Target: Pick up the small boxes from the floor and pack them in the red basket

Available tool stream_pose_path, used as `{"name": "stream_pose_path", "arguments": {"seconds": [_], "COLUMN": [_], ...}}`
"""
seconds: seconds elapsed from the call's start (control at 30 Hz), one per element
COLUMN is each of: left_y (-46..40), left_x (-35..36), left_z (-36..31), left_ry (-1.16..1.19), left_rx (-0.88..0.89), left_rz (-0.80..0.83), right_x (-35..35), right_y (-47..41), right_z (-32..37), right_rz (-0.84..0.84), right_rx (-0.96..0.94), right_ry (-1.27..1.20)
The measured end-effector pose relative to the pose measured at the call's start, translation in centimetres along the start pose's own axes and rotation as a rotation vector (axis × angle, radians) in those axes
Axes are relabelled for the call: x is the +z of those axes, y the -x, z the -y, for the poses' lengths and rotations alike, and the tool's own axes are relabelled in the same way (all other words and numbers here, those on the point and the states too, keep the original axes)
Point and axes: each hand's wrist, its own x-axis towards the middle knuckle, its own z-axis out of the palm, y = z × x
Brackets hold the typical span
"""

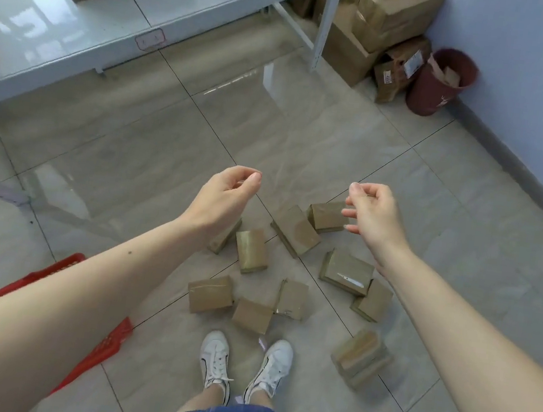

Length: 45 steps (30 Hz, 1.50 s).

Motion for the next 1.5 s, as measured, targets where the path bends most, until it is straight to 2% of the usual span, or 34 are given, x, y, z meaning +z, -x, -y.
{"name": "stream_pose_path", "arguments": {"seconds": [0.3, 0.57, 0.83, 1.03, 1.17, 1.5], "left_y": [-16.7, -28.0, -34.8, -36.5, -35.6, -27.1], "left_x": [9.9, 20.0, 26.0, 27.2, 26.4, 18.5], "left_z": [14.0, 27.8, 37.6, 40.0, 38.6, 29.4], "left_ry": [0.017, -0.116, -0.196, -0.294, -0.262, -0.128], "left_rx": [-0.198, -0.201, -0.199, -0.213, -0.237, -0.187], "left_rz": [0.021, 0.152, 0.172, 0.151, 0.096, -0.061], "right_x": [6.8, 12.1, 17.0, 18.5, 18.0, 13.9], "right_y": [-15.6, -25.7, -31.3, -32.3, -31.3, -24.4], "right_z": [-16.3, -31.3, -41.2, -43.1, -42.1, -30.1], "right_rz": [0.036, 0.131, 0.143, 0.104, 0.039, -0.218], "right_rx": [0.231, 0.391, 0.544, 0.606, 0.619, 0.324], "right_ry": [0.079, 0.246, 0.134, -0.074, -0.114, -0.216]}}
